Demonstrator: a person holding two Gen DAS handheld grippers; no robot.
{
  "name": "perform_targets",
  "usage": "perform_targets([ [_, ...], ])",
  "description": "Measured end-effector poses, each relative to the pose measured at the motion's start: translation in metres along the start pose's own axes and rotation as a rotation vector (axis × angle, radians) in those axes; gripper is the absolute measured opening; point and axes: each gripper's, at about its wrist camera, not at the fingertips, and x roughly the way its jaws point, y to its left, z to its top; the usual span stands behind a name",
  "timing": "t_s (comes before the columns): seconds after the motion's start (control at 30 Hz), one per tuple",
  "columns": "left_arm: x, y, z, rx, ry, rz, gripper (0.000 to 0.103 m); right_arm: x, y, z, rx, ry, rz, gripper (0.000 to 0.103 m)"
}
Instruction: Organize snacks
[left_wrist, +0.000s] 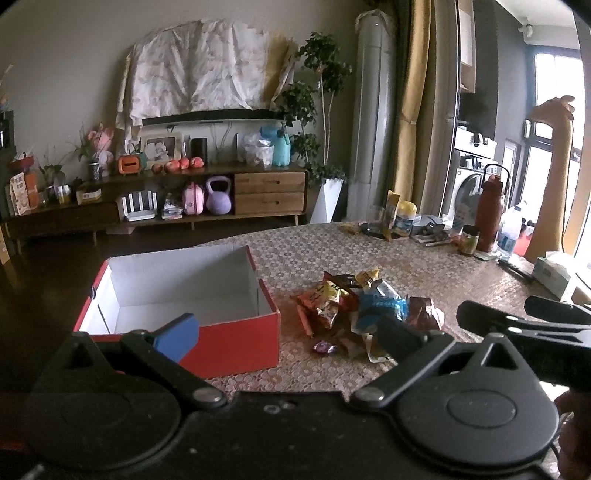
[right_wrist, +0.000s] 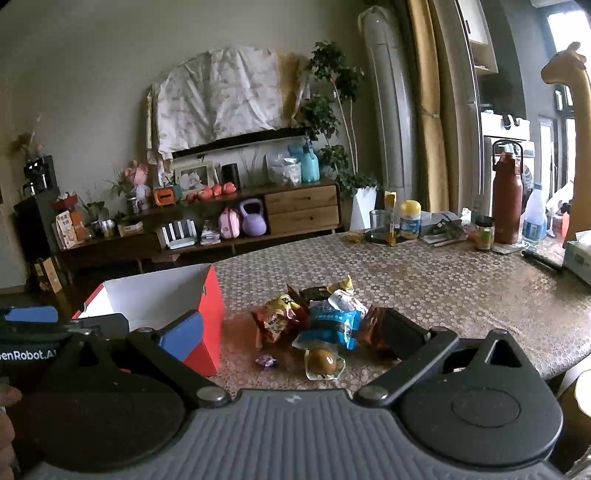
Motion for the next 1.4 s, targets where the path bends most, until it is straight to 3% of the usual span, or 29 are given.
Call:
perform_targets([
  [0.43, 0.004, 0.0, 0.0, -0.008, 0.004, -0.018, 0.103, 0.003, -0.005, -0.003, 0.022, 0.012, 0.018, 0.103],
  [0.7, 0.026, -0.004, -0.001, 0.009, 0.05, -0.036, 0.103, 0.019, -0.021, -0.008, 0.022, 0.038, 0.001, 0.103],
  [0.97, 0.064, -0.008, -0.004, 0.019, 0.118, -0.014, 0.103, 0.049, -0.054, -0.017, 0.032, 0.091, -0.023, 0.103],
  [1.4, 0.127, -0.052, 0.007, 0.05, 0.179, -0.132, 0.103, 0.126, -0.115, -0.019, -0.087, 0.161, -0.081, 0.103],
])
